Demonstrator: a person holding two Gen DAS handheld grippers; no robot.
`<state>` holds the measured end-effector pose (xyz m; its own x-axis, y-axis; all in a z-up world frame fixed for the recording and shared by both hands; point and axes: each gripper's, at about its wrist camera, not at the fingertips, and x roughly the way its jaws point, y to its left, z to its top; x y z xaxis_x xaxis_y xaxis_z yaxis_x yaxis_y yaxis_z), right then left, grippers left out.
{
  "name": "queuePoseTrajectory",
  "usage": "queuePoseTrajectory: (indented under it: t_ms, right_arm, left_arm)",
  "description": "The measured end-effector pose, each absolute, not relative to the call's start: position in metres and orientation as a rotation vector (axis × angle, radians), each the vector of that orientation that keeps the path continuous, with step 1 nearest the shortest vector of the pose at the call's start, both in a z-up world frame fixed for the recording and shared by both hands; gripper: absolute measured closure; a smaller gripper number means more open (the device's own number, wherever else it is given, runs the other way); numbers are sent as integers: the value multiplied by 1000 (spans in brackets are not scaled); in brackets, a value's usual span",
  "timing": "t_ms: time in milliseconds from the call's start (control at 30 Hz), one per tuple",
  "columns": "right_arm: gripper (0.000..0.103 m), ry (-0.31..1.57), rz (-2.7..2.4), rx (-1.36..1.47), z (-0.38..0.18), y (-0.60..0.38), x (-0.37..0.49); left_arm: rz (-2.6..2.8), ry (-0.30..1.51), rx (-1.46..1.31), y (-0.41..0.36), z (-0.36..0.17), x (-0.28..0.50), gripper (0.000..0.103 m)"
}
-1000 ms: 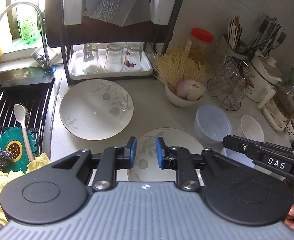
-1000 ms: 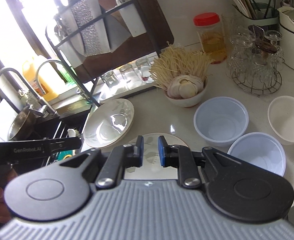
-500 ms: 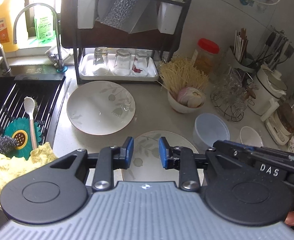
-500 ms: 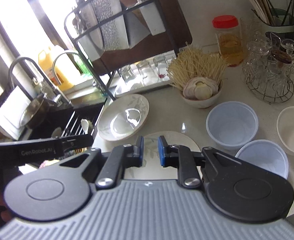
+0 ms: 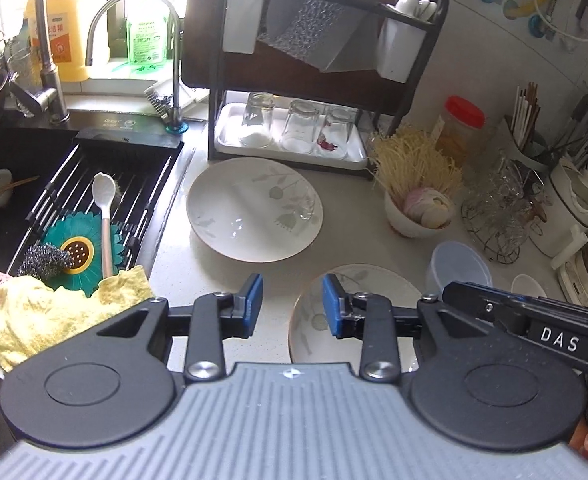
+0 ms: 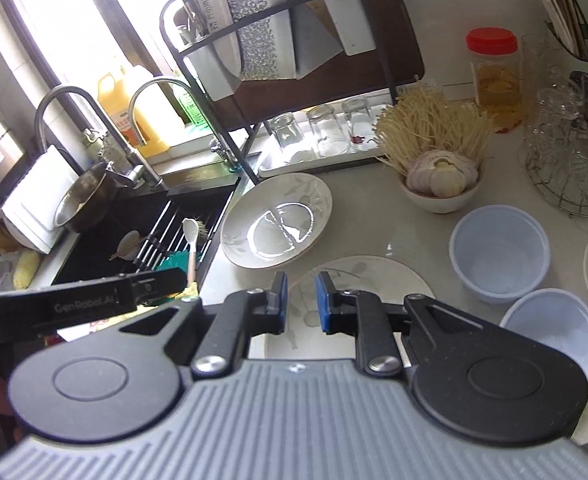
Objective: Organize plates and bowls
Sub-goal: 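Lower the leaf plate onto the floral plate and open both grippers, then move both grippers to the second leaf-pattern plate and close on its rim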
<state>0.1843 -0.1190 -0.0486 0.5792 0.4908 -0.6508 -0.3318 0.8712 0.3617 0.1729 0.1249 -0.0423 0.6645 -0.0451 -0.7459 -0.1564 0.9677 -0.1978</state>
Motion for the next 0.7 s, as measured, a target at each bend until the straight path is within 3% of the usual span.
queuePoseTrajectory:
  t_ms: [300,367,400,433,700]
  right_arm:
    - [82,835,453,229,-57,-86,208]
    - [58,858,449,252,-62,-81,214]
    - [41,859,443,269,-65,-78,216]
    - [37,857,432,278,-67,-76,218]
    - [37,881,360,313,-101,-53,249]
  left_arm:
    - [35,875,-294,166,-62,198,53]
    - [26,881,-304,176,-70,207,51]
    - [22,889,-309,180,-75,212,51]
    - [14,893,-318,185,-80,217,50]
    - [-19,936,-355,221,-125,261,50]
